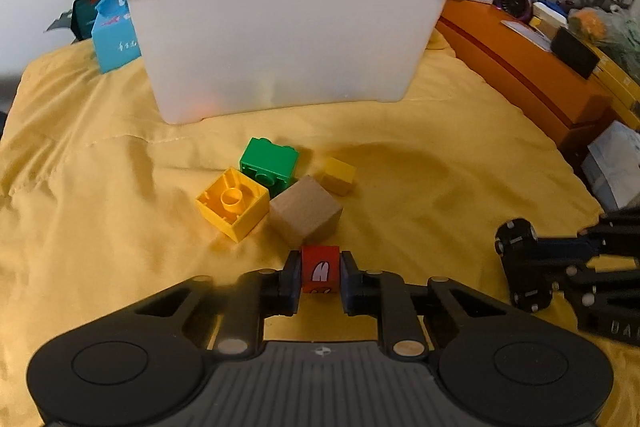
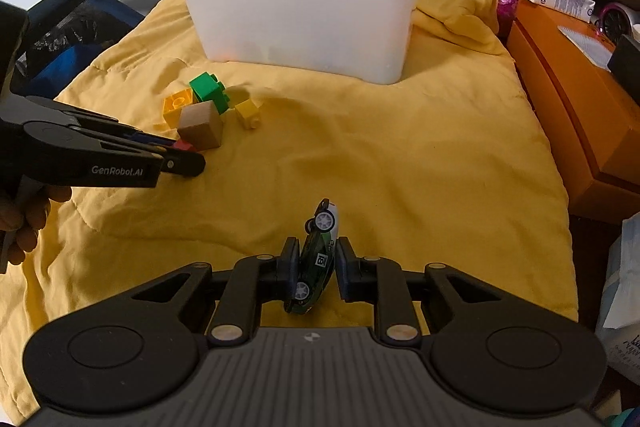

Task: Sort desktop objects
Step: 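Grasp the dark green car with the right tool while the left grasps the red block, then carry the green car and red block over the bin and release both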

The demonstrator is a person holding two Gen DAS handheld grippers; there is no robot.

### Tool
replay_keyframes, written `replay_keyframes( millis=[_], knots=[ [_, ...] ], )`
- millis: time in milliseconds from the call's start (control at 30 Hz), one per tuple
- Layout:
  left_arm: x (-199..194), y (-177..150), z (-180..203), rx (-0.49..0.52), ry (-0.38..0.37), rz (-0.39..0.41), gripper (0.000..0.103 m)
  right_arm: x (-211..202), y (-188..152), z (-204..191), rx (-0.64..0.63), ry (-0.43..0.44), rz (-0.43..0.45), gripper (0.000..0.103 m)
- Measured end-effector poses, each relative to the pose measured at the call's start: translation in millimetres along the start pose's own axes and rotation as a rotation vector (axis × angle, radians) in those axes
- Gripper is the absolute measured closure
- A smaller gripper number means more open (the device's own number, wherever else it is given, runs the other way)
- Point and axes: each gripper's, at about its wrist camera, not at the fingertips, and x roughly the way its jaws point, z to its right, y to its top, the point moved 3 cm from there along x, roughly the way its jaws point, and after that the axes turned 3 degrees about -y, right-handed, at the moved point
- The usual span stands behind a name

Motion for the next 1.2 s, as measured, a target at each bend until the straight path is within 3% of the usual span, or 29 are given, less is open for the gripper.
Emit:
replay_keyframes(
  millis=[267,567,933,1200],
  knots=[
    [-56.3,6.7,-16.2,-0.058,-0.013,0.082,0.081,-12.6,18.5,8.2,0.072,0.044,0.058,0.081],
    [-117.6,48.4,-42.9,-0.115,-0.017,0.179,0.081,-48.6,86.6,14.9,0.155,0.123,0.202,0.081],
    [-144.3,126.8,-52.5,-0.098,-0.026,0.252,0.081,-80.5,162.6,18.7,0.141,0.155,0.312,0.081],
    [-143.3,180.3,-50.4,-0.065,-0.039,0.255,0.081,-88.2,204.4,24.1,0.110,0.158,0.313,0.081]
  ],
)
